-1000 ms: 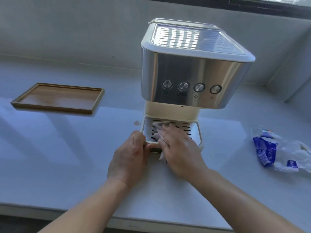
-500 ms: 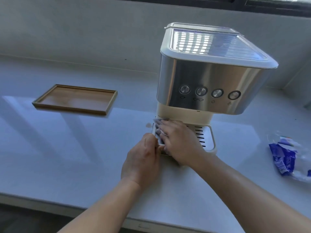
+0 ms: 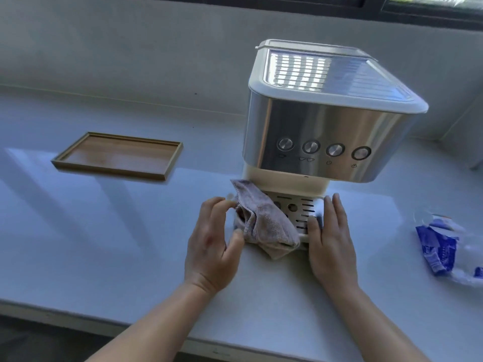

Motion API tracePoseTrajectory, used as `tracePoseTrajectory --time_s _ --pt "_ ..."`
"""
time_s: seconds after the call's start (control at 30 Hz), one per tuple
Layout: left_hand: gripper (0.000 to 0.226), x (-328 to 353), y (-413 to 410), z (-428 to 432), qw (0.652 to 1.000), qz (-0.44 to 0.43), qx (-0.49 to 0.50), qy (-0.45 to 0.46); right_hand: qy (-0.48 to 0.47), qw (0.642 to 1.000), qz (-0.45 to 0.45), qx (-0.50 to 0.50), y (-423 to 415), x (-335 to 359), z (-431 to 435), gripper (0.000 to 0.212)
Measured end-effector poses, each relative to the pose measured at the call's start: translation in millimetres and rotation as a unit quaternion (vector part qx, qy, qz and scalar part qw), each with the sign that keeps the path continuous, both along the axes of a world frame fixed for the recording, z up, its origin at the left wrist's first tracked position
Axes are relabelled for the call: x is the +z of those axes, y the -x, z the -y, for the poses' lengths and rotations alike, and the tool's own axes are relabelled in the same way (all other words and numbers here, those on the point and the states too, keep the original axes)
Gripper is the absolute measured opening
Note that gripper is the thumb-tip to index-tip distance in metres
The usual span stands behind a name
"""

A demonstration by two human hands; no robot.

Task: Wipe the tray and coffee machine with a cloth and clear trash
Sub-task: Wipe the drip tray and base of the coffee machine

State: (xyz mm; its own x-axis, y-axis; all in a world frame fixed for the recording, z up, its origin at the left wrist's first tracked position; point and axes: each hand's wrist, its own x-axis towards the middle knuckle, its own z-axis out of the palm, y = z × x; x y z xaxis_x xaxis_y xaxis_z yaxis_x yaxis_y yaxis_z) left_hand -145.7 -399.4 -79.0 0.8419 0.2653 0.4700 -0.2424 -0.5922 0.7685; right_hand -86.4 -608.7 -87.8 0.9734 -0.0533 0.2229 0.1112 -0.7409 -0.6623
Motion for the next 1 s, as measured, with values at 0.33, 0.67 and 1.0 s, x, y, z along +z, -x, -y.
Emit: tracePoseTrajectory --time_s 0.33,0.67,1.0 --pt "0.082 23.5 -42.6 53.6 0.966 -0.169 0.045 -0.188 0.031 1.000 -0.005 0.004 -5.9 -3.8 5.7 0.056" --pt "0.017 31.2 -77.8 10.6 0.993 -0.113 0.035 0.019 0.034 0.999 0.005 -0.008 -5.0 -5.8 4.1 0.054" --pt "0.020 40.5 -88.4 -15.5 0.986 -0.160 0.014 -0.041 0.035 0.999 0.003 -0.002 -3.9 -2.8 1.7 0.057"
